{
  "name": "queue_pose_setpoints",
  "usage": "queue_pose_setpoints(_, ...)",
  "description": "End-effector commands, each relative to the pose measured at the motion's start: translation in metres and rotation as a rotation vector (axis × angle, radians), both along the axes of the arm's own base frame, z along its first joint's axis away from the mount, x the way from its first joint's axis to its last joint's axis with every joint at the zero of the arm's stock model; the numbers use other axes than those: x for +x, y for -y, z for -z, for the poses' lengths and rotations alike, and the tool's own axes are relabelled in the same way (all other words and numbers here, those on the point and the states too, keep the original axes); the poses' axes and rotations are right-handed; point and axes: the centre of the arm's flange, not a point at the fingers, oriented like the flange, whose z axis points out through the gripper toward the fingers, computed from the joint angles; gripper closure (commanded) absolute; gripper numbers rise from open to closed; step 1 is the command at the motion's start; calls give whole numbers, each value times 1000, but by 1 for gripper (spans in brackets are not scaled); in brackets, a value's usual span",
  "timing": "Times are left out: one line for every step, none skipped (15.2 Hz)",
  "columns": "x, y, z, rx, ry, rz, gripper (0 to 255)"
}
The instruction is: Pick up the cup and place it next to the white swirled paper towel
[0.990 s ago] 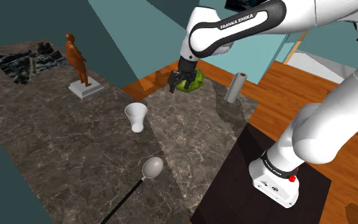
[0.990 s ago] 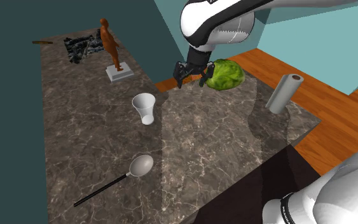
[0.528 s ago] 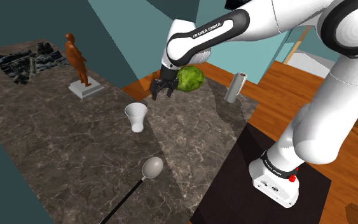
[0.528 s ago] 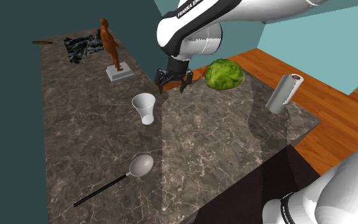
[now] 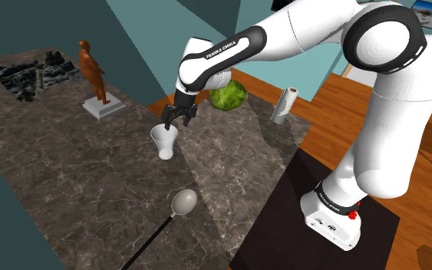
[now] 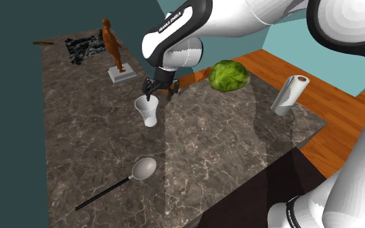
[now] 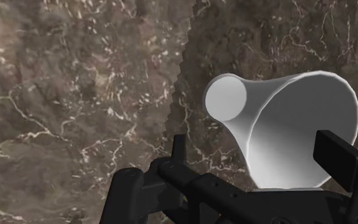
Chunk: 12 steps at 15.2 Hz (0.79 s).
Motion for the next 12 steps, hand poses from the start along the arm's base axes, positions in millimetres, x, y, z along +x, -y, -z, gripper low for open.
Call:
queue_pose_setpoints(2, -4, 10, 2, 0, -1, 0)
queue_pose_setpoints(2, -5, 15, 2, 0, -1, 0)
queue_pose_setpoints(1, -7, 20, 2, 0, -1, 0)
queue_pose_setpoints(1, -8, 25, 2, 0, -1, 0)
queue_pose_setpoints(1, -11, 33, 2, 0, -1, 0)
queue_pose_setpoints(1, -11, 33, 2, 0, -1, 0)
queue_pose_setpoints(1, -11, 33, 2, 0, -1, 0)
queue_pose_setpoints(1, -11, 33, 2, 0, -1, 0)
queue_pose_setpoints(1, -11, 33, 2, 0, -1, 0)
queue_pose_setpoints(1, -11, 33, 2, 0, -1, 0)
queue_pose_setpoints(1, -11, 33, 2, 0, -1, 0)
queue_pose_setpoints(1, -11, 33, 2, 0, -1, 0)
